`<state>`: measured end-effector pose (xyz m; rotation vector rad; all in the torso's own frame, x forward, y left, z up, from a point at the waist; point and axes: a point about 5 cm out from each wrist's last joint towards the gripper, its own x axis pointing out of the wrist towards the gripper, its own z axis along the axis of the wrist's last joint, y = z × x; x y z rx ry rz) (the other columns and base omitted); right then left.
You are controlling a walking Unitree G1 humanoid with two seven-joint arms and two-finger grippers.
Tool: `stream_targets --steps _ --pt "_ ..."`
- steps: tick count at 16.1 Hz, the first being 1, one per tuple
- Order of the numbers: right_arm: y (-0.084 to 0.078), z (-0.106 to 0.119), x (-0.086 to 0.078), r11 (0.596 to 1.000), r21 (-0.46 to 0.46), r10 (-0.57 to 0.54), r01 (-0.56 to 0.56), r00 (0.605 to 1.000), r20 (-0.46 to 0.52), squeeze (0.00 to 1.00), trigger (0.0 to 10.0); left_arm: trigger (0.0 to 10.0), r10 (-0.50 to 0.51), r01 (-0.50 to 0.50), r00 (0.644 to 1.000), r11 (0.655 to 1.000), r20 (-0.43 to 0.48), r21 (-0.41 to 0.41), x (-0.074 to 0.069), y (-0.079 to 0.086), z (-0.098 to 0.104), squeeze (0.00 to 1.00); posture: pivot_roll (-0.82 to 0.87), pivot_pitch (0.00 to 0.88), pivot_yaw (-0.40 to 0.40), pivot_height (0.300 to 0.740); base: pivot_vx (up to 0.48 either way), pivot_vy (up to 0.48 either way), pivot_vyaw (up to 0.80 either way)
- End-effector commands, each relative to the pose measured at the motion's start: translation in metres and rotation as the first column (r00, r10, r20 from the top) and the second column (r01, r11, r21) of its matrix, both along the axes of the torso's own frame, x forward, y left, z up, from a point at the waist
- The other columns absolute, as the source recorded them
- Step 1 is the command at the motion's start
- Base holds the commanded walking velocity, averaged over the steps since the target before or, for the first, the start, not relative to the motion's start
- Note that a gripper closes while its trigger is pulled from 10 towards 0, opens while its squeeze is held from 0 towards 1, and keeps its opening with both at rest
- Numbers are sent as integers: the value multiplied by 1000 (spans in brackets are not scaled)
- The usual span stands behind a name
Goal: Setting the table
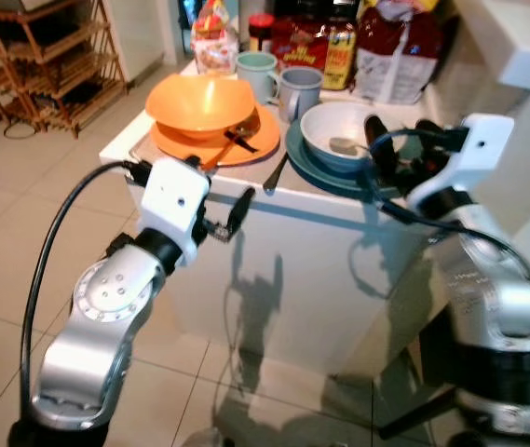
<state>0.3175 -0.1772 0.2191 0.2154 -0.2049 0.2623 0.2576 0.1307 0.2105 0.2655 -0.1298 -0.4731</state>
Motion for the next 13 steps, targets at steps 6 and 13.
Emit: stream_targets --steps 6,13 --pt "-23 -5 8 995 -37 94 -97 992 -82 0 10000 10000 -205 205 975 979 -86 -6 -16 -18 -8 0 76 30 -10 740 0 0 0" --pt "-17 -16 25 987 -20 154 -156 983 -98 0 10000 10000 -271 270 955 962 -119 -29 -22 -22 -10 0 86 24 -13 740 0 0 0"
